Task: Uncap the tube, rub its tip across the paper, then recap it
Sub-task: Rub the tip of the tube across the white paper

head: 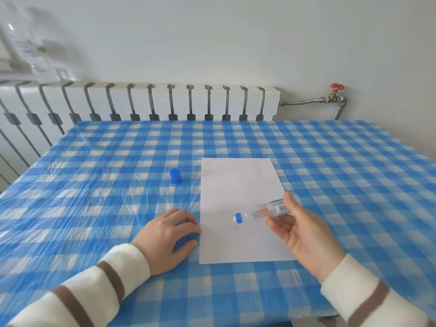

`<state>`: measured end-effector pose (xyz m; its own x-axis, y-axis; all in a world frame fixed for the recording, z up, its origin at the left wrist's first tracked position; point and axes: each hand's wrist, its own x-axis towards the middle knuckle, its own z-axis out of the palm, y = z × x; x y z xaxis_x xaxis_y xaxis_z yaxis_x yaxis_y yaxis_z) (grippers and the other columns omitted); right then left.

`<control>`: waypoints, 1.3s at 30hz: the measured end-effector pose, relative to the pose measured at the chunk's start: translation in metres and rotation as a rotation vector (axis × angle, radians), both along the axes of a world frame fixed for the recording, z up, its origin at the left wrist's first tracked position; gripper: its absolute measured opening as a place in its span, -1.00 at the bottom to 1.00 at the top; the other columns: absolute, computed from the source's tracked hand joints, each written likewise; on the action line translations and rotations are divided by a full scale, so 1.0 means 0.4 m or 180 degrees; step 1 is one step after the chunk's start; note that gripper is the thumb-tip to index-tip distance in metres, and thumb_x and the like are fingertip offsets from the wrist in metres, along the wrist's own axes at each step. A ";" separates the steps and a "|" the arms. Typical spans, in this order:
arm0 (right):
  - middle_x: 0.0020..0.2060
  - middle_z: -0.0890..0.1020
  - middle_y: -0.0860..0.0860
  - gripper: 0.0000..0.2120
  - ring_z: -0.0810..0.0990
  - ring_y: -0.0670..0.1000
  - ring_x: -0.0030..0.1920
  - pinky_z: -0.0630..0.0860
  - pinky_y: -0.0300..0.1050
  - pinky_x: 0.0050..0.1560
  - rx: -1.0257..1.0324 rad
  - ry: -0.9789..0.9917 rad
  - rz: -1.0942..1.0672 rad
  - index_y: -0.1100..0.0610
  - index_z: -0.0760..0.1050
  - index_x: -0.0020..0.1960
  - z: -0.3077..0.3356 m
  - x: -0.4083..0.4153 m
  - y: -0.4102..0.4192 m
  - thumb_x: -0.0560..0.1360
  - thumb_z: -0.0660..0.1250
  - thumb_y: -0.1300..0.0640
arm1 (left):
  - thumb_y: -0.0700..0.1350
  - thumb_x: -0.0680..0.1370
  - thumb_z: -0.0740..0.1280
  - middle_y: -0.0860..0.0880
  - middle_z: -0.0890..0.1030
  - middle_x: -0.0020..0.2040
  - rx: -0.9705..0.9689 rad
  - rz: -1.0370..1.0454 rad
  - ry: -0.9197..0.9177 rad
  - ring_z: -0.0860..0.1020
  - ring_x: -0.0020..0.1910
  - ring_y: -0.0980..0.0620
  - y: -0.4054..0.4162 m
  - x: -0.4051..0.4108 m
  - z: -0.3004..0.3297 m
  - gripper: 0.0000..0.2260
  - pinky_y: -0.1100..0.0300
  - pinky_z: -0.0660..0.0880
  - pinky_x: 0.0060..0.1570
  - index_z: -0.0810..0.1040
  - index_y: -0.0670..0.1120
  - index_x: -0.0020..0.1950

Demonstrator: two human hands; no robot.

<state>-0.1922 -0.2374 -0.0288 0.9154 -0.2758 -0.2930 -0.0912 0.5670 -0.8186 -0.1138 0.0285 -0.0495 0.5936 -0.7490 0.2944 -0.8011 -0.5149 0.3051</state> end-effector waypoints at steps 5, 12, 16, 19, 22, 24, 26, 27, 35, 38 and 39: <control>-0.23 0.68 0.24 -0.66 0.68 0.07 -0.32 0.62 -0.19 -0.35 0.0002 0.0094 0.0271 0.28 0.56 -0.06 -0.013 0.015 0.075 0.37 0.43 0.01 | 0.00 0.47 0.22 -0.02 0.60 -0.04 -0.0061 0.0062 -0.0018 0.57 -0.09 -0.04 -0.002 -0.003 -0.009 -0.75 0.03 0.55 -0.09 0.63 -0.07 -0.03; -0.13 0.66 0.28 -0.58 0.68 0.09 -0.26 0.62 -0.18 -0.32 -0.0119 0.0203 0.0462 0.30 0.56 0.00 -0.027 0.015 0.115 0.36 0.44 -0.03 | -0.14 0.46 0.37 -0.03 0.59 -0.02 -0.0111 0.0108 -0.0030 0.55 -0.07 -0.06 -0.005 -0.001 -0.018 -0.88 0.01 0.54 -0.07 0.62 -0.07 -0.02; -0.18 0.70 0.22 -0.58 0.68 0.08 -0.26 0.62 -0.17 -0.30 -0.0155 0.0219 0.0493 0.29 0.58 0.02 -0.034 0.015 0.123 0.36 0.44 -0.03 | -0.21 0.47 0.35 -0.04 0.59 -0.02 -0.0154 0.0089 -0.0032 0.55 -0.07 -0.07 -0.005 0.000 -0.019 -0.87 0.00 0.54 -0.07 0.62 -0.08 -0.02; -0.18 0.70 0.21 -0.58 0.68 0.09 -0.25 0.62 -0.17 -0.30 -0.0183 0.0242 0.0487 0.29 0.57 0.02 -0.037 0.016 0.127 0.36 0.44 -0.03 | -0.19 0.48 0.27 -0.05 0.60 -0.03 -0.0200 0.0085 -0.0021 0.55 -0.08 -0.08 -0.006 0.000 -0.018 -0.85 -0.01 0.54 -0.09 0.62 -0.10 -0.03; -0.20 0.70 0.20 -0.61 0.68 0.09 -0.25 0.62 -0.17 -0.30 -0.0193 0.0230 0.0478 0.28 0.56 0.00 -0.038 0.015 0.129 0.36 0.43 -0.02 | -0.17 0.50 0.22 -0.05 0.59 -0.04 -0.0222 0.0079 -0.0008 0.55 -0.09 -0.08 -0.007 0.000 -0.018 -0.81 -0.01 0.53 -0.11 0.62 -0.11 -0.04; -0.20 0.70 0.20 -0.62 0.68 0.09 -0.25 0.62 -0.17 -0.31 -0.0196 0.0210 0.0480 0.27 0.56 0.00 -0.038 0.014 0.128 0.37 0.42 -0.02 | -0.14 0.51 0.19 -0.05 0.59 -0.04 -0.0224 0.0070 0.0009 0.55 -0.09 -0.08 -0.007 0.000 -0.018 -0.79 -0.01 0.53 -0.11 0.62 -0.10 -0.04; -0.19 0.70 0.20 -0.62 0.68 0.09 -0.25 0.62 -0.17 -0.30 -0.0206 0.0197 0.0484 0.27 0.56 0.00 -0.037 0.012 0.125 0.37 0.42 -0.01 | -0.10 0.51 0.16 -0.04 0.59 -0.03 -0.0227 0.0077 0.0021 0.55 -0.08 -0.07 -0.005 0.000 -0.018 -0.76 -0.01 0.53 -0.10 0.62 -0.10 -0.04; -0.17 0.70 0.21 -0.61 0.68 0.09 -0.24 0.62 -0.17 -0.30 -0.0225 0.0201 0.0489 0.28 0.56 0.01 -0.036 0.010 0.122 0.37 0.42 -0.02 | -0.11 0.51 0.18 -0.04 0.59 -0.03 -0.0225 0.0095 0.0029 0.55 -0.08 -0.06 -0.005 -0.001 -0.018 -0.77 -0.01 0.53 -0.09 0.62 -0.10 -0.04; -0.07 0.68 0.30 -0.58 0.68 0.11 -0.21 0.62 -0.16 -0.29 -0.0240 0.0261 0.0349 0.29 0.57 0.02 -0.042 0.000 0.094 0.34 0.45 -0.03 | -0.18 0.47 0.30 -0.03 0.58 -0.03 -0.0187 0.0144 0.0043 0.54 -0.08 -0.05 -0.005 -0.001 -0.021 -0.87 0.00 0.54 -0.09 0.61 -0.09 -0.04; -0.12 0.69 0.26 -0.64 0.69 0.11 -0.22 0.62 -0.16 -0.29 -0.0240 0.0254 0.0305 0.26 0.59 -0.04 -0.047 -0.004 0.080 0.35 0.45 -0.03 | -0.15 0.48 0.29 -0.03 0.58 -0.03 -0.0175 0.0148 0.0017 0.54 -0.10 -0.04 -0.006 -0.002 -0.021 -0.87 0.00 0.54 -0.11 0.61 -0.09 -0.04; -0.12 0.69 0.26 -0.64 0.69 0.11 -0.22 0.62 -0.17 -0.29 -0.0254 0.0257 0.0298 0.25 0.59 -0.04 -0.048 -0.006 0.075 0.36 0.45 -0.03 | -0.12 0.49 0.25 -0.02 0.59 -0.03 -0.0164 0.0143 0.0016 0.54 -0.10 -0.03 -0.007 -0.004 -0.020 -0.84 0.01 0.55 -0.12 0.61 -0.09 -0.04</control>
